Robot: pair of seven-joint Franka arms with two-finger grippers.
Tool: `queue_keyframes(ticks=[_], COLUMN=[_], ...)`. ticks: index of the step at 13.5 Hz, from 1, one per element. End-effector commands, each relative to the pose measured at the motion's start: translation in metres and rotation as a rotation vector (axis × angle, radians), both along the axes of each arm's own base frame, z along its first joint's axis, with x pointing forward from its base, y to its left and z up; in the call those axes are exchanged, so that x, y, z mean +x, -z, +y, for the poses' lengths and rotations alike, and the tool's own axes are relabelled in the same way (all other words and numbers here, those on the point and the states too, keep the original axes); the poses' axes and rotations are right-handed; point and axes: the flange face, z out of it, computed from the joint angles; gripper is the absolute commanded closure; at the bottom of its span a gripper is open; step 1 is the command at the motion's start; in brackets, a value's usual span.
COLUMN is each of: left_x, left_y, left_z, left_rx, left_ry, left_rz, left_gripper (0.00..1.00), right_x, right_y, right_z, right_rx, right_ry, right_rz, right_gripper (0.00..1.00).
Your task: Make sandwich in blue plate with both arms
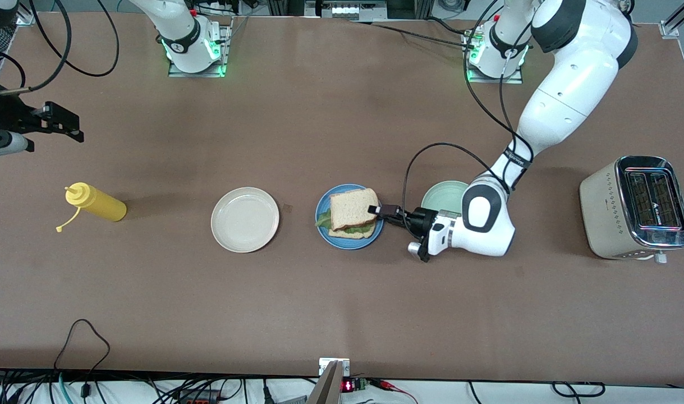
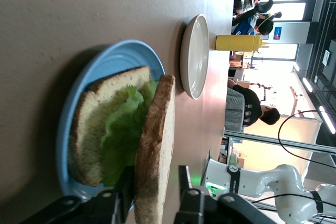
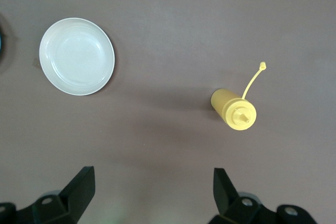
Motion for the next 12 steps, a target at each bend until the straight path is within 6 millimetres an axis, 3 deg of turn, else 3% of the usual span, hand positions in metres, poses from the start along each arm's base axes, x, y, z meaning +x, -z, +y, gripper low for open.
queue_keyframes(ticks=[1, 3, 5, 8, 12], left_x=[0.007, 0.008, 0.012, 0.011, -0.003], left_y=[-0.051, -0.066, -0.084, -0.135, -0.221], left_z=[0.021, 0.035, 0.061, 0.085, 0.116], left_rx=[0.141, 0.188, 0.268, 0.435, 0.752], left_ry=[0.125, 0.2, 0.281, 0.409, 0.503], left_rz=[-0.154, -0.184, -0.224, -0.236, -0.183], left_gripper=[0.0, 0.0, 0.0, 0.0, 0.0], right_x=[0.011, 0.013, 0.018, 0.024, 0.026], right_y=[0.019, 0.023, 0.036, 0.037, 0.032], right_z=[0.021, 0.025, 0.03, 0.048, 0.052], right_rx=[-0.012, -0.012, -0.018, -0.029, -0.033], right_ry=[0.106, 0.097, 0.083, 0.056, 0.063], right_rz=[0.028, 0.036, 0.058, 0.052, 0.042], right_gripper=[0.0, 0.0, 0.0, 0.0, 0.0])
